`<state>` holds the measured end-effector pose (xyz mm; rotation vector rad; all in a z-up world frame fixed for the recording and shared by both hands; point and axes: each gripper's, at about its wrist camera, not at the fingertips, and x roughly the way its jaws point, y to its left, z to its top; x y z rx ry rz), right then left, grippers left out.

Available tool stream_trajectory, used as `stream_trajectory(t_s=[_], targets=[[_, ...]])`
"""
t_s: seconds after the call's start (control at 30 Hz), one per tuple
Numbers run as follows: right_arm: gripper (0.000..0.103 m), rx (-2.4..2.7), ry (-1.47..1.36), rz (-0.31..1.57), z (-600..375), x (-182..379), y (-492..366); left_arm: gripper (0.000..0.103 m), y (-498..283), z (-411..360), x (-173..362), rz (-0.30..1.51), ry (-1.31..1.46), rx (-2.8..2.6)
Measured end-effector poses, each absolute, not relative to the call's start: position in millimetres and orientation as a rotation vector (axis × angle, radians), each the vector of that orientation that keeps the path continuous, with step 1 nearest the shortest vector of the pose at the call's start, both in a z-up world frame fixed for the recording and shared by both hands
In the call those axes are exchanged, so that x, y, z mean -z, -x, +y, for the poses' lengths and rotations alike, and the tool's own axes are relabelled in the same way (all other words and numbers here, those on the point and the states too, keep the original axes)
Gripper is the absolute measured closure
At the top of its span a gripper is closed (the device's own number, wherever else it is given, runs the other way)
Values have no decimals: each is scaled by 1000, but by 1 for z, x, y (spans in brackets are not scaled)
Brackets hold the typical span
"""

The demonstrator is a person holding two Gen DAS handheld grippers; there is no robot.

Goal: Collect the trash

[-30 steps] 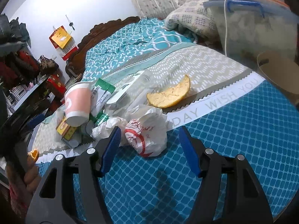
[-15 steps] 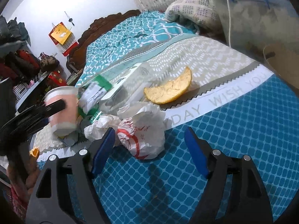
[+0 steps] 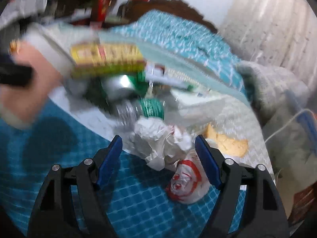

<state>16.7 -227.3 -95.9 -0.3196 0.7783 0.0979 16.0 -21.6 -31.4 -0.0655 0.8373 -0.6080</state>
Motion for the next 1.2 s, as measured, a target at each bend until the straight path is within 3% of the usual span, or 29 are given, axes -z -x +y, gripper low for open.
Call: stream_trajectory(t_s=[0.03,0.07,0.27,0.4,0.47,0.7,0.9,1.0,1.07,1.2], targets=[[52,-78,333,786,-229,100,-19,45,-15,-22,31,835,67,609],[57,-75,328,774,-230,99,-15,45,-14,-23,29,831,65,613],[57,-339,-173,587,-277,43,46,45,-11,-51,13,806,26,691],[57,-349,-615,504,-366,55,75,45,-18,-102,6,831,-4,802],[57,-270,-680,478,-399,62,89,45,-22,-133,2,830,-47,841],[57,183,-744,453,-531,86,156,44,-37,-311,-9,906,-174,1094],[56,426,-791,511,-627,116,185,43,-42,-487,22,1052,-250,1231],[46,465,-816,542,-657,132,185,34,-40,-532,38,1066,-280,1227],[18,483,-836,550,-671,140,171,26,-38,-560,50,1072,-324,1196],[18,487,-851,469,-677,134,172,24,-44,-573,53,1062,-365,1134]])
